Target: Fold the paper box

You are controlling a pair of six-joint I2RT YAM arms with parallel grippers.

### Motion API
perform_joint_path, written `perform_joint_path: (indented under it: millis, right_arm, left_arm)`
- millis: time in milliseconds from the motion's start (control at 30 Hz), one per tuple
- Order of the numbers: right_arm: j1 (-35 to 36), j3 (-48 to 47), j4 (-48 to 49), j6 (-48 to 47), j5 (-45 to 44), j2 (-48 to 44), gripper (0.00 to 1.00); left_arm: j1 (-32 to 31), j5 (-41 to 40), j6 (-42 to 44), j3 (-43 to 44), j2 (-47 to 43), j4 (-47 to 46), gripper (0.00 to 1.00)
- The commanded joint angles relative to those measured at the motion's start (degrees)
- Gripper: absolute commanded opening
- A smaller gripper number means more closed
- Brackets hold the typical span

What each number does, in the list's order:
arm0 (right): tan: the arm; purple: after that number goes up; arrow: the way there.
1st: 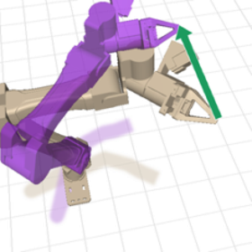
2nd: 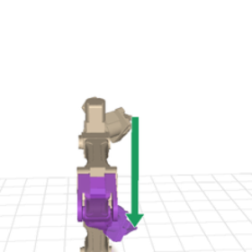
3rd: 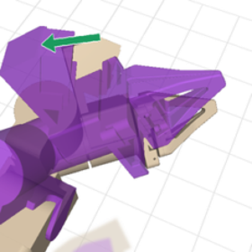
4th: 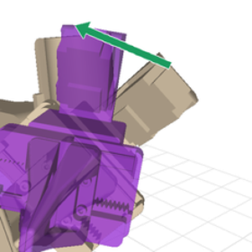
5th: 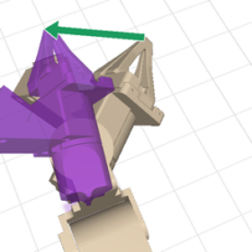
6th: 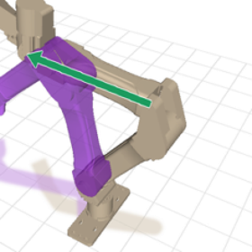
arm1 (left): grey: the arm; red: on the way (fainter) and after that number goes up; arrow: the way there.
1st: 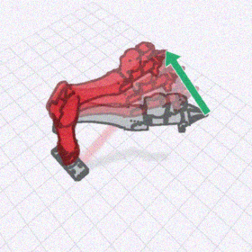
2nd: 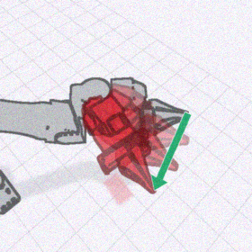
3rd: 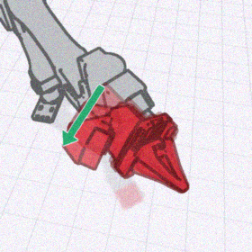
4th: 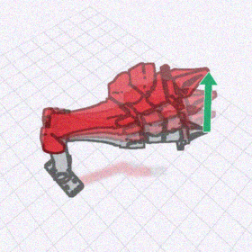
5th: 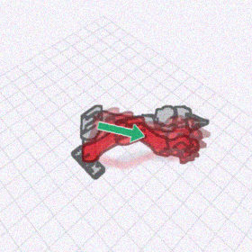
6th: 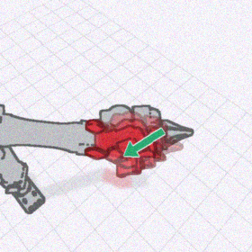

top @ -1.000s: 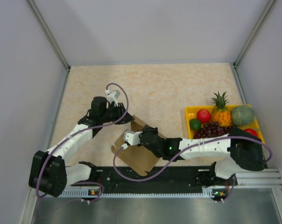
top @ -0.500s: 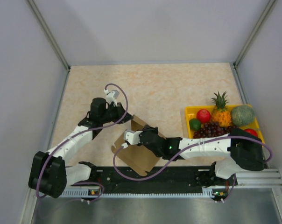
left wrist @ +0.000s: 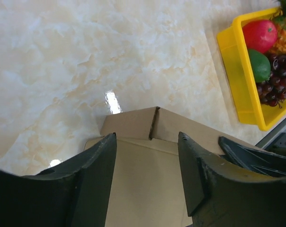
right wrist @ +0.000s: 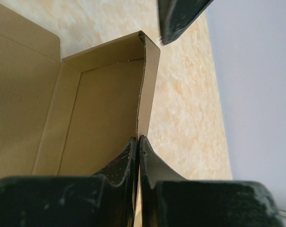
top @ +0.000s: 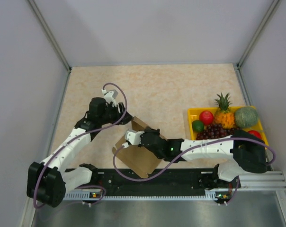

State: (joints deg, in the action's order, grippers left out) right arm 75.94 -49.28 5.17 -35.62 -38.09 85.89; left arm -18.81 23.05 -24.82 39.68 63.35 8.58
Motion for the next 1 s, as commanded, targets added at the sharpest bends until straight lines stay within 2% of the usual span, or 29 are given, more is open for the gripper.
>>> perform_joint_path:
  millis: [0,167,400,667,833,967]
  right_arm:
    - [-0.9,0.1,-3.9,7.7,5.1,0.5,0.0]
    - [-2.9,-0.6,-4.2,13.8,3.8,-1.2,0.0]
    - [-7.6,-2.5,-6.6,20.8,4.5,-3.9,0.0]
    - [-20.3,-3.2,-9.3,34.9,16.9,-6.7,0.0]
    - [-22.8,-2.1,-7.9,39.2,20.2,-5.9,0.0]
    - [-24.1,-2.6,-8.4,41.6,21.0,-4.5,0.0]
  left_arm:
    - [0.8,-5.3,1.3,7.8,-5.9,7.9,0.64]
    - [3.5,-12.1,0.4,11.6,-9.4,12.7,0.71]
    - [5.6,-16.5,2.8,13.5,-14.6,15.0,0.73]
    - [5.7,-17.8,7.2,16.6,-19.1,23.1,0.73]
    - [5.7,-17.7,7.9,16.0,-22.3,24.9,0.74]
    - [5.7,-20.3,4.0,14.2,-23.0,28.2,0.74]
